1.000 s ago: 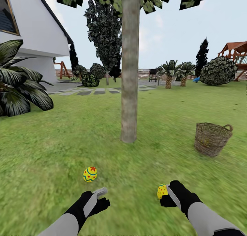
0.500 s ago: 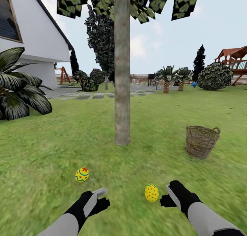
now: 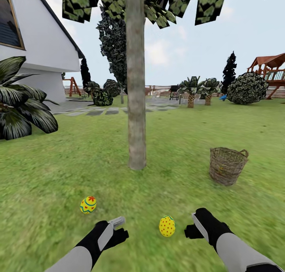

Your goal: Take the three Easter eggs out of the wicker basket on the lawn in the garden, then place them on the lawn next to a single tree (choose any tree) so that all three eggs are next to the same tree and none are left in the basket.

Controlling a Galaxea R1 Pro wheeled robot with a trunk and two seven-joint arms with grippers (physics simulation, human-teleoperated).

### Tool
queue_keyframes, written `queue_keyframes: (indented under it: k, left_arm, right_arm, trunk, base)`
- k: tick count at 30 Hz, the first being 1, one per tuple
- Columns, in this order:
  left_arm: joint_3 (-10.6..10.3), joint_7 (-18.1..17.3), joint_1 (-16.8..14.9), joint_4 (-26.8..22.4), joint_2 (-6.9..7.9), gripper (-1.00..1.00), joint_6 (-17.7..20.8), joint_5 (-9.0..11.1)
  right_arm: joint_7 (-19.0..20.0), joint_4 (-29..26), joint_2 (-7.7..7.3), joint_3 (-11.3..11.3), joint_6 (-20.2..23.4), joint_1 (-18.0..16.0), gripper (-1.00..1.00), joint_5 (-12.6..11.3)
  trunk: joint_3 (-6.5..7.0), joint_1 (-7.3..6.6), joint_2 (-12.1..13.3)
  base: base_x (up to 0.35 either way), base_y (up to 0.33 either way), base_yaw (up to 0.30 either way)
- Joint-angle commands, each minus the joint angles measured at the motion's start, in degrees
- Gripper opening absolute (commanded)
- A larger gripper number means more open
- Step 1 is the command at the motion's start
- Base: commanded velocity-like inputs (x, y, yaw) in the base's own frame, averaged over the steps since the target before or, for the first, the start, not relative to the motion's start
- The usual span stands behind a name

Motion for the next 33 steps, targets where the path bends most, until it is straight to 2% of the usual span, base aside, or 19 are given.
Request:
queue_keyframes:
  k: [1,21,33]
  left_arm:
    - [0.41,0.43,-0.01,-0.13,-0.06,1.0,0.31,0.46]
    - [0.41,0.41,-0.01,-0.11,-0.06,1.0,0.2,0.46]
    - [0.41,0.43,-0.01,-0.09,-0.06,1.0,0.25,0.45]
  right_arm:
    - [-0.35,-0.09,-0.04,0.4,0.25,-0.01,1.0,-0.55]
    - [-0.35,-0.09,0.02,0.48,0.23,-0.01,1.0,-0.5]
    - [-0.35,0.0,0.15,0.57,0.23,-0.01,1.0,-0.37]
  trunk:
    - [0.12,-0.24,0.39]
    - [3.71,-4.63,8.41]
    - [5.86,-7.27,13.22]
  base:
    - [-0.005,-0.336,0.0]
    - [-0.114,-0.348,0.002]
    - [-0.137,-0.349,0.255]
